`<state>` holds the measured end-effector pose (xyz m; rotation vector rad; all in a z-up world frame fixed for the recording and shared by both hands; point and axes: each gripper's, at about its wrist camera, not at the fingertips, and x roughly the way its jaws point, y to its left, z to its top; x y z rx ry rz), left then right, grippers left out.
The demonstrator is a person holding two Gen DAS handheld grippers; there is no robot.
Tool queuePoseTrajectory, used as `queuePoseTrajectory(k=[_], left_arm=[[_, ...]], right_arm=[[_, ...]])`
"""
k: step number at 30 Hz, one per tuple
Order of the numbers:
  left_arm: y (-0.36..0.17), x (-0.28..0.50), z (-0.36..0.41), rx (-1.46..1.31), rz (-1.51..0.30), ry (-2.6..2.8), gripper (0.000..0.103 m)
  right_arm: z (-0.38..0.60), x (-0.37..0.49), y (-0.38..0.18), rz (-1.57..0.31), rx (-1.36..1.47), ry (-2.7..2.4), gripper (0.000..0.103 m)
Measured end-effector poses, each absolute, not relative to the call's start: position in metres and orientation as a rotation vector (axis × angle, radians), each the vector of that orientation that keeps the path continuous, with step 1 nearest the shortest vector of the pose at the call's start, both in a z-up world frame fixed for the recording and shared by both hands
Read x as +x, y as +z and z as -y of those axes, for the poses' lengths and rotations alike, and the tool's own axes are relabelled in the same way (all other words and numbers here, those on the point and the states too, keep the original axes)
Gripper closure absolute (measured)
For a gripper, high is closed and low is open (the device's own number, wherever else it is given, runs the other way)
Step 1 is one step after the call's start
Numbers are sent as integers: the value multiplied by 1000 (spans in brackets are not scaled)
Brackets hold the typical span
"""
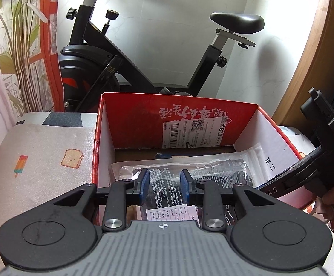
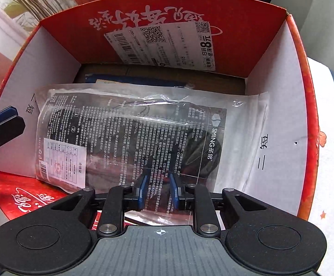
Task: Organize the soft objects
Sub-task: 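Lower the clear bag onto the blue package in the box and release, then move both grippers to the black fabric item beside the green pouch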
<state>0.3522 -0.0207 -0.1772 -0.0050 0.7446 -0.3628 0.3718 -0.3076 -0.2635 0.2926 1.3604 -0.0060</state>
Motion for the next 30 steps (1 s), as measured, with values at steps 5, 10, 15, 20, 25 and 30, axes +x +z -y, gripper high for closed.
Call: queuePoseTrajectory(k=[5, 10, 15, 20, 25, 30], left_arm=[[-171, 346, 20, 15, -739, -345, 68], [-159, 335, 19, 30, -714, -324, 43], [-144, 317, 15, 13, -678, -338, 4], [-131, 297, 10, 49, -647, -316, 0], [-128, 270, 2, 60, -630, -311, 0], [-145, 232, -8, 68, -635, -309, 0]], right_arm=[[302, 365, -251, -1310, 271, -69, 47], [300, 349, -224, -1233, 276, -102, 35], [295, 330, -196, -1149, 284, -117, 0], [287, 307, -177, -1067, 281, -98, 0], [278, 265, -163, -949, 281, -103, 0], [272, 211, -167, -825, 284, -90, 0]])
